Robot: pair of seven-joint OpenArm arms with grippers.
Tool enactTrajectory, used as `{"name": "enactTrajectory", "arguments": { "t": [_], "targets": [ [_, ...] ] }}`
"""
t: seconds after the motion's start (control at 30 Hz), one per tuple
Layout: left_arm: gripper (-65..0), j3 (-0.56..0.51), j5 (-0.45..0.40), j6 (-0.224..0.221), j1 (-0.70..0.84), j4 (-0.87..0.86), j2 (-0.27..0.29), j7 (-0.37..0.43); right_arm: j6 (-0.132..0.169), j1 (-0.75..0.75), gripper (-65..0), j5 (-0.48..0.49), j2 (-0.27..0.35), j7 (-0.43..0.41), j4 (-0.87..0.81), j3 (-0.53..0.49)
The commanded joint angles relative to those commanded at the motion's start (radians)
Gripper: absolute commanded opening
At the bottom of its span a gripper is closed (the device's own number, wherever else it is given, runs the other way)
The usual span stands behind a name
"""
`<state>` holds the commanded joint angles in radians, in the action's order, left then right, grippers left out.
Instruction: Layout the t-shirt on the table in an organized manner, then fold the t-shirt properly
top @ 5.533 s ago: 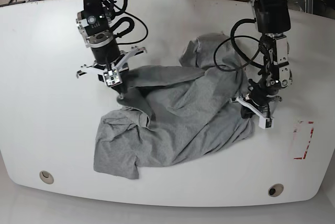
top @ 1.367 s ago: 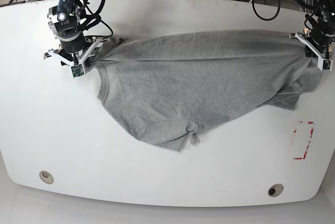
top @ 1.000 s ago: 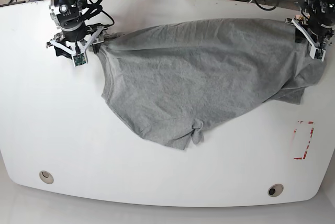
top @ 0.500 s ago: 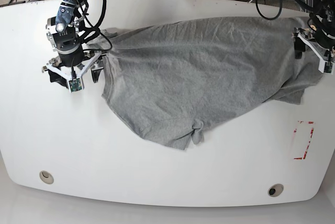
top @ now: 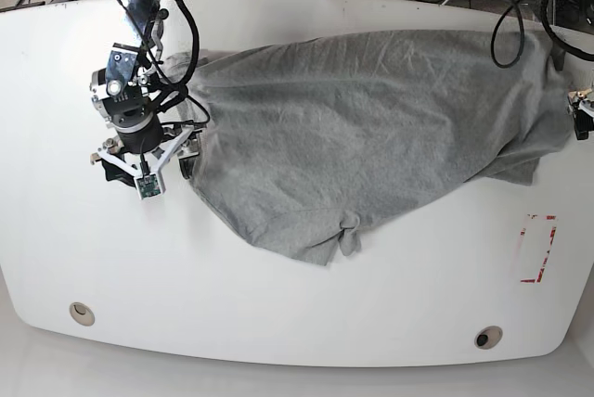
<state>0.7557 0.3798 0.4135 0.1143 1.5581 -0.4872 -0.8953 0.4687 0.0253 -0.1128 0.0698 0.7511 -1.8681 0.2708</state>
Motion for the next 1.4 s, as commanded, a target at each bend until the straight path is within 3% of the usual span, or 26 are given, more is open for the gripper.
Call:
{"name": "enactTrajectory", "arguments": {
  "t": [0.27,0.5,0.8,1.03,1.17,1.23,1.4],
  "targets": [
    [-9.4,0.094,0.006,0.002,-0.087,-0.239,-0.009,0.003,0.002,0.002,-18.2,0.002,-0.005,-0.002,0.044,-0.077],
    [-9.4,0.091,0.006,0.064,-0.160,-0.402,-0.006,0.003,0.002,0.002,-18.2,0.002,-0.005,-0.035,0.044,-0.114],
    [-9.6,0.089,0.000,0.072,-0.247,-0.562,0.015,0.028,0.002,0.002,-18.2,0.002,0.000,-0.038,0.044,-0.114],
    [-9.6,-0.032,0.006,0.072,-0.259,-0.585,0.031,0.060,0.002,0.002,-18.2,0.002,0.000,-0.038,0.044,-0.114],
    [-9.7,-0.040,0.003,0.072,-0.295,-0.585,0.060,0.060,0.002,-0.002,-18.2,0.002,0.000,-0.038,0.044,-0.114],
    [-11.5,-0.043,0.003,0.072,-0.299,-0.585,0.068,0.060,0.002,-0.003,-18.2,0.002,0.000,-0.038,0.044,-0.114],
    [-24.7,-0.044,0.000,0.072,-0.331,-0.586,0.095,0.058,0.002,-0.005,-18.2,0.002,0.000,-0.040,0.044,-0.114]
  ]
}}
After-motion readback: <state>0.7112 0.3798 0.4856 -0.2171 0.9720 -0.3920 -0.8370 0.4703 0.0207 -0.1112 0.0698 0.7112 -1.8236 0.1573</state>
